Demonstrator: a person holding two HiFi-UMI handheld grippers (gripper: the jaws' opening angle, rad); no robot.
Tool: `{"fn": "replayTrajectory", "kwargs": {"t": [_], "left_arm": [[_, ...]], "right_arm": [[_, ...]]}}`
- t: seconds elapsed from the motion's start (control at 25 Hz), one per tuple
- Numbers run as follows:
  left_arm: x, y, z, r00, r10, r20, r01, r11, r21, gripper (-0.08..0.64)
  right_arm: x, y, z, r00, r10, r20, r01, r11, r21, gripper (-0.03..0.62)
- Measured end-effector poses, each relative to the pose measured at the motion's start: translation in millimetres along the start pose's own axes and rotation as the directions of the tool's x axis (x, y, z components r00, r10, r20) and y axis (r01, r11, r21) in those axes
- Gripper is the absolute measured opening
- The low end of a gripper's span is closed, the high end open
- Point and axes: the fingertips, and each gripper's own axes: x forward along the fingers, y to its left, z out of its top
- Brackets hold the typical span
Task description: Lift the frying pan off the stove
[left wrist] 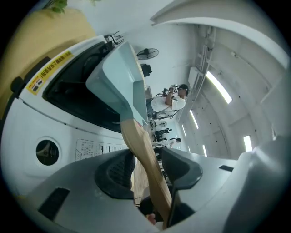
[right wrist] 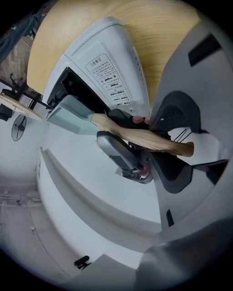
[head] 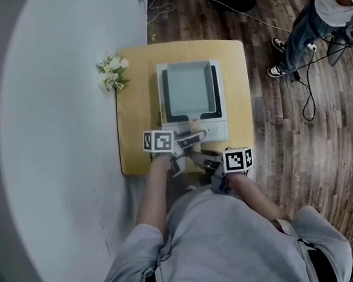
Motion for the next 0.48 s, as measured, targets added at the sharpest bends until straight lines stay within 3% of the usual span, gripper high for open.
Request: {"fn": "replayTrajectory", "kwargs": {"t": [0.2, 0.48], "left_arm": [[-0.3, 2.7, 2.3, 0.998, -0.051, 0.041, 0.055, 0.995, -0.085, 0.126], [-1.7, -2.3, 0.7, 0.998, -0.027, 0.058, 0.028, 0.999, -0.016, 0.127]], "right_arm": [[3.4, -1.7, 0.6, 0.999, 0.033, 0.016, -0.034, 0.998, 0.043, 0.118], [1.6, 1.9, -1.8, 1.000, 0.028, 0.003, -0.028, 1.000, -0.004, 0.125]]}}
